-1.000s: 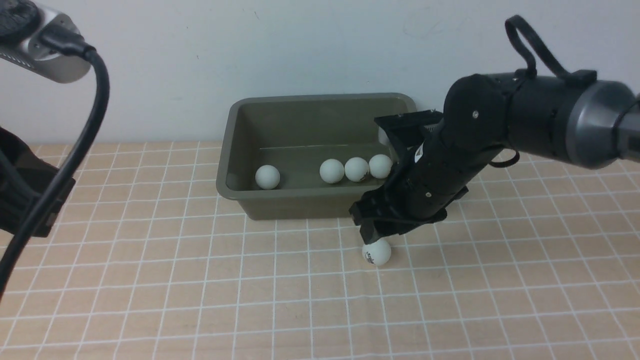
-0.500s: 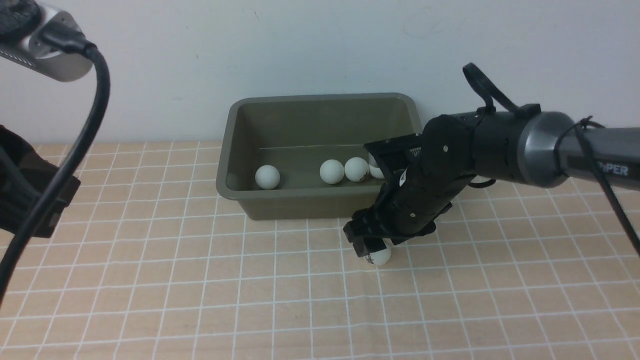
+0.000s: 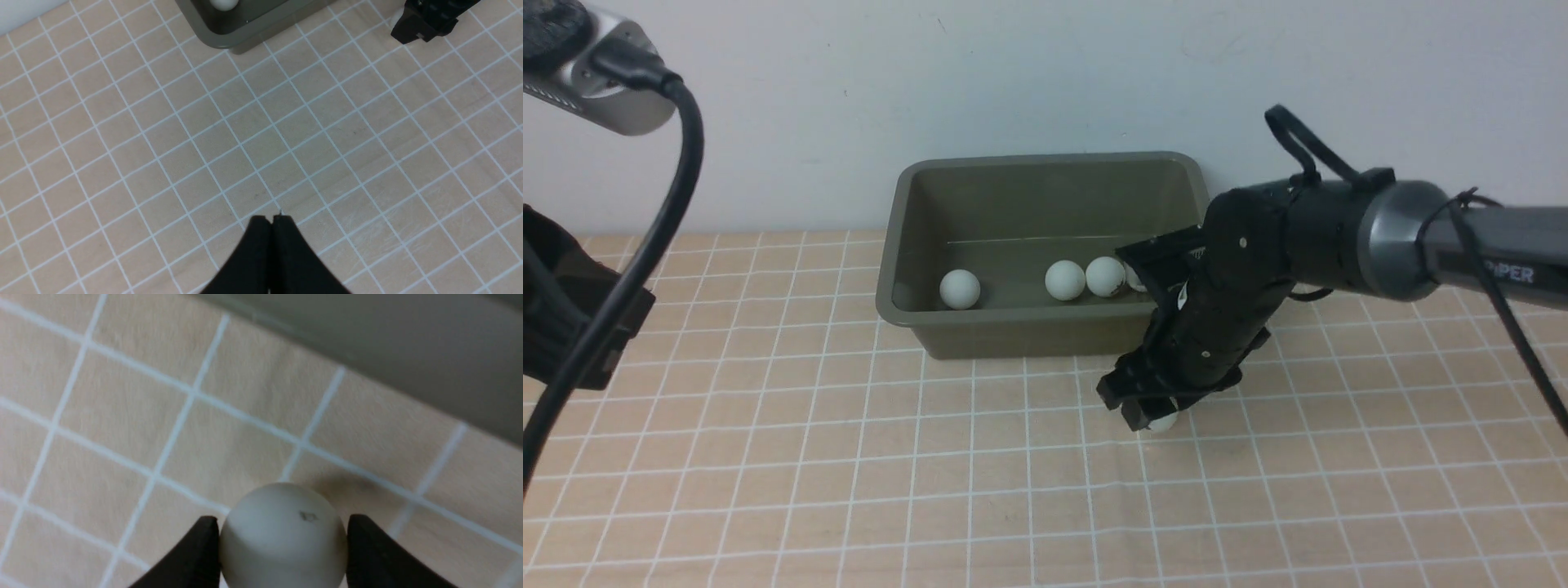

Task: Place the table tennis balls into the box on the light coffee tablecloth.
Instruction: 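Reach for and grasp a ping pong ball on the table, then release the ping pong ball into the bin and lift the gripper away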

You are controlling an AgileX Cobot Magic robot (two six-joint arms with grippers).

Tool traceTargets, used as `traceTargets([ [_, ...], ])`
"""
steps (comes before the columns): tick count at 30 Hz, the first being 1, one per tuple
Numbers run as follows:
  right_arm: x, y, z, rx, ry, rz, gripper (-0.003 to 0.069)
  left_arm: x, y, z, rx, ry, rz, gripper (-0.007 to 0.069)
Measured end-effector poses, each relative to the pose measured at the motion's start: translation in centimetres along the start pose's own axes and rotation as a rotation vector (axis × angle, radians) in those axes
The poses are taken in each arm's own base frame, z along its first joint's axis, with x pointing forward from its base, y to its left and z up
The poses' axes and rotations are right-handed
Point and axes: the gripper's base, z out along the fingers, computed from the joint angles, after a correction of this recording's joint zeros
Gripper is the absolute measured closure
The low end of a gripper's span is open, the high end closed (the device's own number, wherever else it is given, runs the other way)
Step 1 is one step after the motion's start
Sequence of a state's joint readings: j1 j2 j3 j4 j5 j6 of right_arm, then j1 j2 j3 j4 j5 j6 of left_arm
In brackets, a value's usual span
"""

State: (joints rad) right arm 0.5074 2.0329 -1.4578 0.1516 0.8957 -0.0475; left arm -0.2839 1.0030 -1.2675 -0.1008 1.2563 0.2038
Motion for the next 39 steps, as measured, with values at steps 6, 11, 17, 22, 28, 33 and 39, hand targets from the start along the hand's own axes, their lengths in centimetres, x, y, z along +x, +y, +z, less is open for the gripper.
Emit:
traceTargets([
  [6, -0.6, -0.2, -8.4, 0.095, 0.023, -0.119, 0.0299, 0.0, 0.0, 0.0, 0.000, 0.000, 0.001, 0.0693],
  [11, -2.7, 1.1, -12.9, 0.019, -0.197, -0.275, 0.0299, 0.0, 0.0, 0.0, 0.004, -0.001, 0.000, 0.0693],
  [17, -5.7, 2.2, -10.4, -0.085, -0.393, -0.360, 0.0299, 0.0, -0.2, 0.0, 0.024, -0.005, -0.007, 0.0693],
  [22, -7.8, 1.6, -5.5, -0.056, -0.510, -0.325, 0.0299, 0.0, -0.2, 0.0, 0.025, -0.005, 0.009, 0.0693],
  [28, -8.8, 1.0, -3.0, -0.019, -0.586, -0.288, 0.0299, -0.1, -0.2, 0.0, 0.027, -0.006, 0.038, 0.0693],
  [33, -8.9, 0.7, -3.0, -0.013, -0.596, -0.279, 0.0260, -0.1, -0.2, 0.0, 0.027, -0.006, 0.043, 0.0693],
  [39, -9.0, -0.3, -6.4, 0.011, -0.658, -0.270, 0.0158, -0.1, -0.4, 0.0, 0.045, -0.011, 0.037, 0.0693],
])
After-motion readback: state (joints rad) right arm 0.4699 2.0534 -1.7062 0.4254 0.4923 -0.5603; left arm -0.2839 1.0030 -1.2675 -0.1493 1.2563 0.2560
